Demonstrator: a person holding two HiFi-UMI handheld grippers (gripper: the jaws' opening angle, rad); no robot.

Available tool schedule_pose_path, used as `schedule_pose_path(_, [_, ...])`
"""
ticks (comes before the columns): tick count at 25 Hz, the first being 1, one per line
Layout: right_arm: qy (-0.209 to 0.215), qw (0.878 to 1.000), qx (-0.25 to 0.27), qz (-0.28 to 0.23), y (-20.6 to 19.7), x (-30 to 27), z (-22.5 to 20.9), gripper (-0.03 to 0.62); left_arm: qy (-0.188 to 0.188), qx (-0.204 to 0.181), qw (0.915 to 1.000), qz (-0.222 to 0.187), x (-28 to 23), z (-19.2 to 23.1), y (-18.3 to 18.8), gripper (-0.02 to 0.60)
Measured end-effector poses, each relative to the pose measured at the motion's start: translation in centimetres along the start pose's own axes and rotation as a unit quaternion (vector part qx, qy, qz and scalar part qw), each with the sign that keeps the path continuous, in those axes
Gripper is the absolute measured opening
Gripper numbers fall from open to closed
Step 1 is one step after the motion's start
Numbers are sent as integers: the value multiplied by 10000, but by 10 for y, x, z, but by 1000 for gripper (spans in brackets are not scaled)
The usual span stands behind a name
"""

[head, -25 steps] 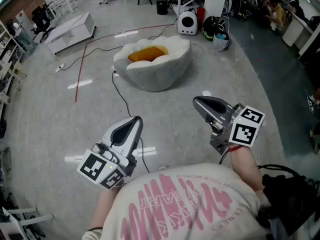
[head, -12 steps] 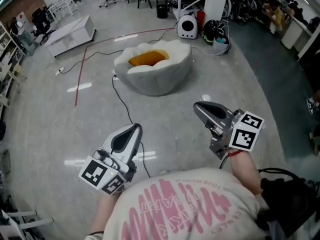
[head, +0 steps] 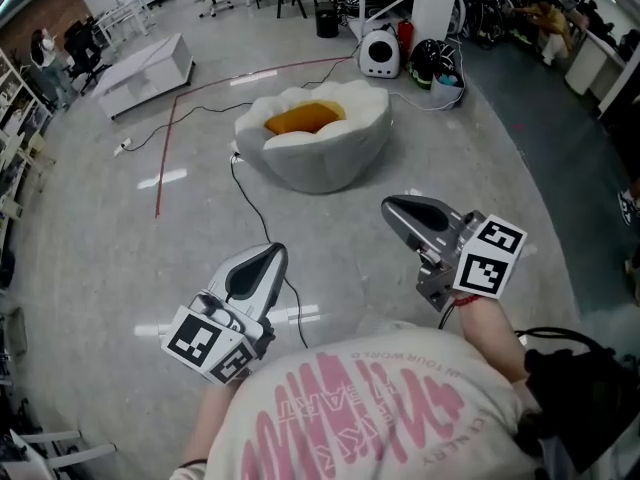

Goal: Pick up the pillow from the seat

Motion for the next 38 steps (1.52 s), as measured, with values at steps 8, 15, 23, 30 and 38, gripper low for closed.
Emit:
schedule_pose_path(8, [-201,9993,-256,169,-3,-19,-28,5,-168,140,9997,134,-26,28,-5,14])
schedule_pose_path(15, [-241,9990,-306,212,10,-55,-86,4,-119,88,9999,83,-73,69,3,14])
schedule_pose_path(23, [-94,9988,-287,396,47,-107,-175,4,59,144,9999,14,-149,128,27,14])
schedule_pose_path(30, [-39,9987,-203,476,55,-122,-207,4,140,171,9997,-42,-178,150,27,14])
schedule_pose_path(38, [-115,9978,-313,577,76,-153,-289,5,255,254,9994,1,-255,204,36,14])
Point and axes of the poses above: the fingertips, and each gripper's own axes: x backward along the fingers, z to its left, y out of its top, the point moved 7 cm from there along x, backward along the fingers, and after that the axes turned 5 degrees about x, right-handed, at the moved point
